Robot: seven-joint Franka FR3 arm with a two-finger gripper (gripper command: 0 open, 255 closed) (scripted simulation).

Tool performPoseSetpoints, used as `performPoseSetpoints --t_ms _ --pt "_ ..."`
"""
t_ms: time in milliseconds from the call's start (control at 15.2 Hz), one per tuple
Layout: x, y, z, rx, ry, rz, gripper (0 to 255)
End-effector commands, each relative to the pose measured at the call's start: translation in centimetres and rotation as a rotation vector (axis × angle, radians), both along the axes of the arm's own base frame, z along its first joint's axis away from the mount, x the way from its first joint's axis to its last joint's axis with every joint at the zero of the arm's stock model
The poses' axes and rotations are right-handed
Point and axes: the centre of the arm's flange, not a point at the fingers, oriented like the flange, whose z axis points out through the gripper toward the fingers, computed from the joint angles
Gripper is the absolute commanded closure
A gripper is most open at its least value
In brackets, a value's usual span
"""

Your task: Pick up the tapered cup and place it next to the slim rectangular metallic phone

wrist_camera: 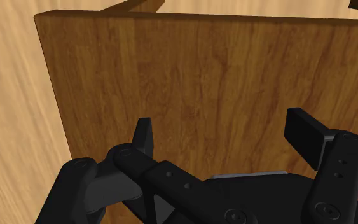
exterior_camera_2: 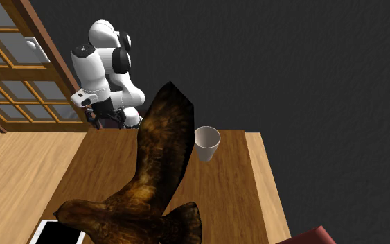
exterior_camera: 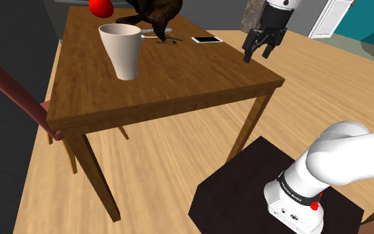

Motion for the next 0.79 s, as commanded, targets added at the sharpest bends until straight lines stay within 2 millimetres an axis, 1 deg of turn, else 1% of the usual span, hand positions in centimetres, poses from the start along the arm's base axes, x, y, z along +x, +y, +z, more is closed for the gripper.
performPoseSetpoints --t_ms 0,726 --pt "0.0 0.0 0.0 0.0 0.0 0.0 0" --pt "6.7 11.5 3.0 0.07 -0.001 -0.01 0"
